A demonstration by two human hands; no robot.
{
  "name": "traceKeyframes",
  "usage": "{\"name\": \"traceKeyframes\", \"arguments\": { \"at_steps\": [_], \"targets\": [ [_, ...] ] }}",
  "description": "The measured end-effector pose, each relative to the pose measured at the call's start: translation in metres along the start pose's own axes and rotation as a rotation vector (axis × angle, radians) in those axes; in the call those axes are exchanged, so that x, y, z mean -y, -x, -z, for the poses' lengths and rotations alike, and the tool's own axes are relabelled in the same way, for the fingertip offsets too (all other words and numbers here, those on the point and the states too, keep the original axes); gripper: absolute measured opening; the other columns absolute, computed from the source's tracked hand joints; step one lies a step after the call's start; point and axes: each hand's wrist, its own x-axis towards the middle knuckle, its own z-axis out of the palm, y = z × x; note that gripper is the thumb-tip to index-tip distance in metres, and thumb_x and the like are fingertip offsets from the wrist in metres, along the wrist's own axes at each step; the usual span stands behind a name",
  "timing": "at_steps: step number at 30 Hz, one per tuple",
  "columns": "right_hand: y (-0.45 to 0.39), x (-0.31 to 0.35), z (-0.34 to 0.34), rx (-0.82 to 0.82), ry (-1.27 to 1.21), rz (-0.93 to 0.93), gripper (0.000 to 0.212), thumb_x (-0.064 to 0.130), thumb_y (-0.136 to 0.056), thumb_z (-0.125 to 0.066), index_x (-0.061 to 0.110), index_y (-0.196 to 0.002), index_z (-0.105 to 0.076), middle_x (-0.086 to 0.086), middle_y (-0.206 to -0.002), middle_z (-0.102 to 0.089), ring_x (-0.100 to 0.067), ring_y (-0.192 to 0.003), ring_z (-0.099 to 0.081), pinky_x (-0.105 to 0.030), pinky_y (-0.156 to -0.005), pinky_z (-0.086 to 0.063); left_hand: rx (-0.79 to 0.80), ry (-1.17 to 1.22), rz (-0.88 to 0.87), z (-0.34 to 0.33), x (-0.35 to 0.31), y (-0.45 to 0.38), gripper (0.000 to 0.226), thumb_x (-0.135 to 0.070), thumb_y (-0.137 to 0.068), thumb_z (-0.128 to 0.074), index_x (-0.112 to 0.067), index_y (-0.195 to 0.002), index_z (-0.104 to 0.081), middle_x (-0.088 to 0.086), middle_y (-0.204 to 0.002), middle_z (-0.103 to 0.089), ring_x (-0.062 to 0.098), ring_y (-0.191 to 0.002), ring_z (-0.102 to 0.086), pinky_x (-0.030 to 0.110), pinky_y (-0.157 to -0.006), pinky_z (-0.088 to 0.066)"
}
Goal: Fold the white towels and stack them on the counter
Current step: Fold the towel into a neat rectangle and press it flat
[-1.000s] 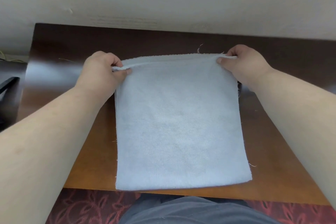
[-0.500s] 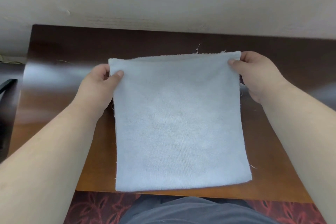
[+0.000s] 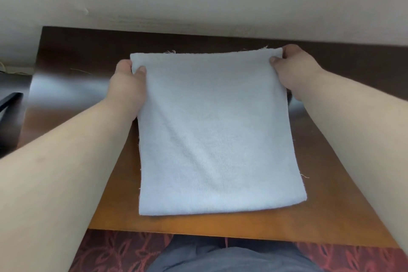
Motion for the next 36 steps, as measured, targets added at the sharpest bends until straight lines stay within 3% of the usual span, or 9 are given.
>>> {"name": "traceKeyframes", "arguments": {
  "at_steps": [4,9,14,18,22,26,29,31,36],
  "targets": [
    [-0.004,0.003,-0.002,-0.011,0.1,-0.015,0.028,0.036,-0.099,-0.045,0.016,-0.119,-0.05,-0.006,-0.107,-0.055,-0.027,-0.093,-0.052,-0.032,-0.078,-0.04,-0.036,-0.073,-0.007,-0.002,0.0,0.0,0.04,-0.044,-0.099,-0.039,-0.023,-0.133,-0.041,-0.002,-0.104,-0.052,0.021,-0.09,-0.051,0.036,-0.076,-0.039],
    [-0.011,0.008,-0.004,-0.043,0.23,-0.129,0.049,0.039,-0.101,-0.045,0.002,-0.133,-0.043,-0.02,-0.135,-0.052,-0.038,-0.12,-0.052,-0.034,-0.092,-0.041,-0.072,-0.134,0.054,-0.006,-0.004,-0.009,0.038,-0.05,-0.097,-0.043,-0.016,-0.111,-0.053,-0.001,-0.087,-0.055,0.02,-0.075,-0.052,0.031,-0.068,-0.038],
    [0.002,0.01,0.001,-0.082,0.115,-0.158,0.053,0.046,-0.095,-0.055,0.009,-0.132,-0.048,-0.011,-0.126,-0.058,-0.031,-0.109,-0.058,-0.029,-0.085,-0.044,-0.081,-0.143,0.076,-0.001,-0.008,-0.004,0.034,-0.051,-0.097,-0.044,-0.021,-0.106,-0.055,-0.006,-0.077,-0.053,0.02,-0.074,-0.055,0.029,-0.066,-0.039],
    [0.045,0.005,0.009,-0.149,-0.143,-0.013,0.049,0.041,-0.089,-0.063,0.022,-0.132,-0.048,0.004,-0.111,-0.06,-0.011,-0.084,-0.06,-0.021,-0.066,-0.046,-0.064,-0.026,-0.113,0.009,-0.004,0.036,0.039,-0.046,-0.093,-0.053,-0.028,-0.127,-0.046,-0.01,-0.11,-0.053,0.006,-0.092,-0.056,0.022,-0.07,-0.042],
    [0.107,-0.027,0.001,-0.1,-0.153,0.032,0.048,0.038,-0.089,-0.064,0.029,-0.133,-0.046,0.013,-0.117,-0.056,-0.004,-0.098,-0.058,-0.019,-0.07,-0.044,0.037,-0.301,-0.442,0.017,0.024,0.099,0.042,-0.039,-0.095,-0.053,-0.03,-0.134,-0.043,-0.003,-0.137,-0.042,0.015,-0.125,-0.044,0.03,-0.103,-0.035],
    [0.173,-0.071,-0.016,-0.019,0.008,0.024,0.05,0.032,-0.091,-0.064,0.028,-0.137,-0.045,0.005,-0.137,-0.047,-0.011,-0.119,-0.052,-0.022,-0.089,-0.036,0.366,-0.537,-0.785,0.012,0.065,0.183,0.043,-0.032,-0.096,-0.052,-0.024,-0.138,-0.049,0.002,-0.144,-0.045,0.022,-0.134,-0.04,0.036,-0.109,-0.031],
    [0.205,-0.093,-0.02,-0.012,-0.025,-0.027,0.052,0.028,-0.089,-0.064,0.031,-0.136,-0.042,0.01,-0.132,-0.052,-0.009,-0.118,-0.055,-0.022,-0.087,-0.041,0.491,-0.792,-0.834,-0.002,0.094,0.218,0.058,-0.046,-0.1,-0.036,-0.026,-0.153,-0.022,0.005,-0.161,-0.016,0.025,-0.149,-0.009,0.042,-0.12,-0.008],
    [0.217,-0.105,-0.019,-0.024,-0.042,-0.075,0.049,0.028,-0.088,-0.063,0.034,-0.132,-0.04,0.018,-0.111,-0.06,-0.004,-0.097,-0.061,-0.018,-0.07,-0.042,0.496,-0.93,-0.8,-0.01,0.108,0.225,0.064,-0.055,-0.099,-0.019,-0.031,-0.155,0.001,0.003,-0.162,0.011,0.024,-0.147,0.019,0.042,-0.118,0.01],
    [0.224,-0.127,-0.012,0.009,0.016,-0.084,0.045,0.03,-0.092,-0.059,0.028,-0.132,-0.039,0.015,-0.09,-0.059,-0.001,-0.079,-0.058,-0.019,-0.058,-0.037,0.416,-1.039,-0.775,-0.021,0.129,0.23,0.065,-0.06,-0.092,-0.003,-0.036,-0.145,0.029,0.003,-0.158,0.026,0.021,-0.132,0.044,0.046,-0.114,0.019]
  ]
}}
